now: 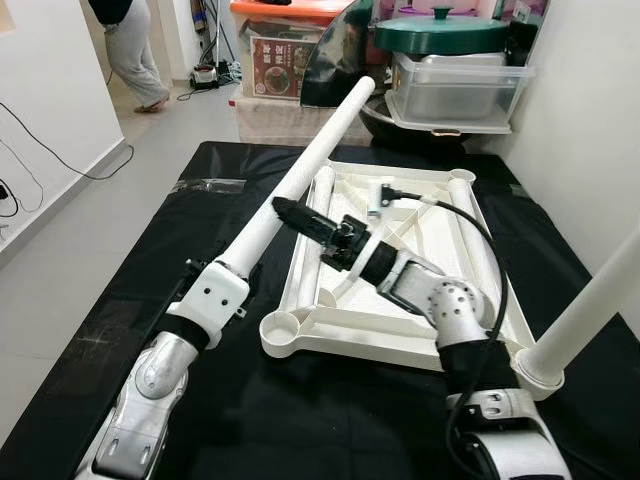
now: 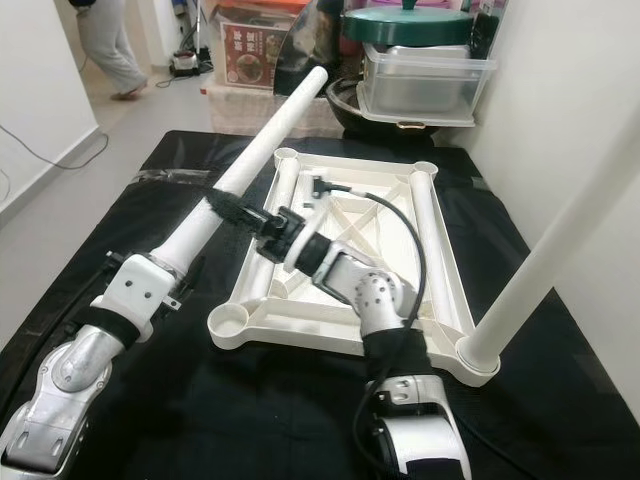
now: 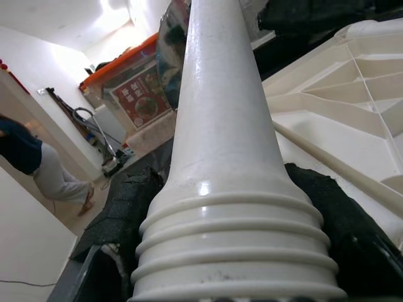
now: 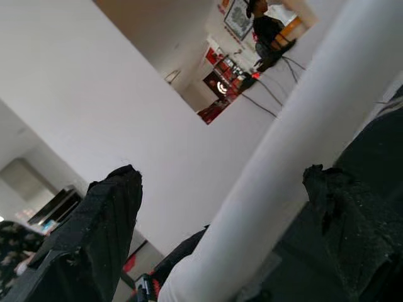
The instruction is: Building children table
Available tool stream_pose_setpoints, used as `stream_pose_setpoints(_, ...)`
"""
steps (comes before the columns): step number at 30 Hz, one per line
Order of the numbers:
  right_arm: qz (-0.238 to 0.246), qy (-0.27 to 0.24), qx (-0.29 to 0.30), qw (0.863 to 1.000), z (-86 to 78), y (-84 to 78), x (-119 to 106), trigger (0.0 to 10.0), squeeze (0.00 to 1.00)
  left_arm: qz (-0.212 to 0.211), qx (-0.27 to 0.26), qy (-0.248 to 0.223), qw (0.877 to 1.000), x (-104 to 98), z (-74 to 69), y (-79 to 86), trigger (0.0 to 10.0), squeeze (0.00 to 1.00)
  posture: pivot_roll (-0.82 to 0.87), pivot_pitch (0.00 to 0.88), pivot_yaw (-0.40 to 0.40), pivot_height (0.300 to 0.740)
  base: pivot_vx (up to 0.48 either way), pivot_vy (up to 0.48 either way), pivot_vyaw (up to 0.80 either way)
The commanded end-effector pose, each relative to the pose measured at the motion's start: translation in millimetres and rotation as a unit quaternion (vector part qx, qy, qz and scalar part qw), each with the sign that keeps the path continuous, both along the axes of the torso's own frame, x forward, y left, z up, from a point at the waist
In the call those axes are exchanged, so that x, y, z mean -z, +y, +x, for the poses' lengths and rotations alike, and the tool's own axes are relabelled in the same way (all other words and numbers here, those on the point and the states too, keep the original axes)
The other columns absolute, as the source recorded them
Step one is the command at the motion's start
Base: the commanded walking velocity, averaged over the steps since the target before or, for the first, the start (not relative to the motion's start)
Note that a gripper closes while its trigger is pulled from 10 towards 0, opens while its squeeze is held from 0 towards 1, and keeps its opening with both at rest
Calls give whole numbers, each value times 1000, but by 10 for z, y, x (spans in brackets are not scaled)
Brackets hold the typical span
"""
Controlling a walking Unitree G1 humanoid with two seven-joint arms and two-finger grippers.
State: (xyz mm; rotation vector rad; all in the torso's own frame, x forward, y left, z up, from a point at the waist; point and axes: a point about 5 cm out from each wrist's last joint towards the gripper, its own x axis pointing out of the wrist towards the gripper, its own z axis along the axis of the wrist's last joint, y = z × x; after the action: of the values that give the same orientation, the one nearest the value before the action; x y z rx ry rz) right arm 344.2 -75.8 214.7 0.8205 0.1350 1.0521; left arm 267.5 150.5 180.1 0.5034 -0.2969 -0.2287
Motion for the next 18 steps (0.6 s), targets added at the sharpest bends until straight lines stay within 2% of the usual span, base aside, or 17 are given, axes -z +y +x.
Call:
stream_pose_setpoints(1, -6, 9, 5, 1000, 32, 0, -9, 10000, 0, 5, 2, -12, 1000, -9, -7, -28, 10000, 0, 48, 0, -76, 740, 0, 0, 0)
stream_pose_setpoints(7, -11, 28, 13, 999, 67, -9, 12, 10000, 0, 10, 5, -15, 1000, 0, -15, -47, 10000, 0, 47, 0, -74, 740, 0, 0, 0)
stream_pose_setpoints(8, -15, 43, 7, 999, 69, 59, 46, 10000, 0, 11, 20, -15, 1000, 2, -27, -90, 10000, 0, 52, 0, -74, 740, 0, 0, 0)
stream_pose_setpoints(11, -16, 47, 5, 999, 70, 79, 55, 10000, 0, 11, 24, -16, 1000, 3, -30, -102, 10000, 0, 52, 0, -74, 740, 0, 0, 0)
stream_pose_setpoints(13, -23, 57, -5, 998, 85, 182, 58, 10000, 0, 13, 43, -17, 999, 8, -50, -155, 10000, 0, 57, 0, -73, 740, 0, 0, 0)
stream_pose_setpoints(18, -28, 86, -1, 996, 155, 276, 65, 10000, 0, 18, 64, -14, 998, 36, -92, -222, 10000, 0, 58, 0, -75, 740, 0, 0, 0)
